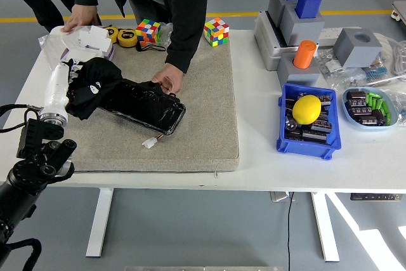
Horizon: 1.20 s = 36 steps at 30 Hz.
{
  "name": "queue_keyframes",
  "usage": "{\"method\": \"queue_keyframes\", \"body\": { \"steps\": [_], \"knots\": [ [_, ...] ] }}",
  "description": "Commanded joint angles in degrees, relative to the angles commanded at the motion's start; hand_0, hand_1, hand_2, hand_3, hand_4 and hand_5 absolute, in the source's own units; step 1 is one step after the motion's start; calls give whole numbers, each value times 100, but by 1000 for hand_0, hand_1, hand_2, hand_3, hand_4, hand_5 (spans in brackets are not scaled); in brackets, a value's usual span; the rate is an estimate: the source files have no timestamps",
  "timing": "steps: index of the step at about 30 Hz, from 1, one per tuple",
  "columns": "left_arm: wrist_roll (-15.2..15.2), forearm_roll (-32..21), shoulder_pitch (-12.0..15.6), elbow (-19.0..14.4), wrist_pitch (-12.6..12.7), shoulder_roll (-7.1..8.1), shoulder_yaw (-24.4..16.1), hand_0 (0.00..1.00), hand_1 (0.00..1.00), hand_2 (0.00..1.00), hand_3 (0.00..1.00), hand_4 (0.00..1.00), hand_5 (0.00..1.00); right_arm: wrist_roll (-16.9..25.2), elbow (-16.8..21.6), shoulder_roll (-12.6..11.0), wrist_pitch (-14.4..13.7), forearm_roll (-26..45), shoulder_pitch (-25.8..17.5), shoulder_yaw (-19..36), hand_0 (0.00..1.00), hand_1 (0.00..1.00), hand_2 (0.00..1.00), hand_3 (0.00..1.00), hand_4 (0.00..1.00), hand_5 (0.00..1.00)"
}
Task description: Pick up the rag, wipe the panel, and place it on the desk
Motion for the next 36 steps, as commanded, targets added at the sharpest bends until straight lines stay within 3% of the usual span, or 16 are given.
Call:
{"method": "queue_keyframes", "body": {
  "steps": [8, 29, 36],
  "knots": [
    [60, -161, 170, -391, -7, 34, 483, 225, 306, 363, 572, 703, 2, 0, 11, 1, 1, 16, -4, -24, 531, 554, 490, 522, 890, 346],
    [296, -527, 467, -1930, -12, 235, 2138, 221, 305, 363, 572, 704, 2, 1, 50, -32, 5, 85, 7, -161, 530, 554, 490, 522, 891, 345],
    [423, -487, 487, -2210, -54, 208, 2523, 220, 304, 363, 571, 704, 2, 0, 59, -37, 5, 104, 13, -190, 531, 554, 490, 522, 891, 344]
  ]
}}
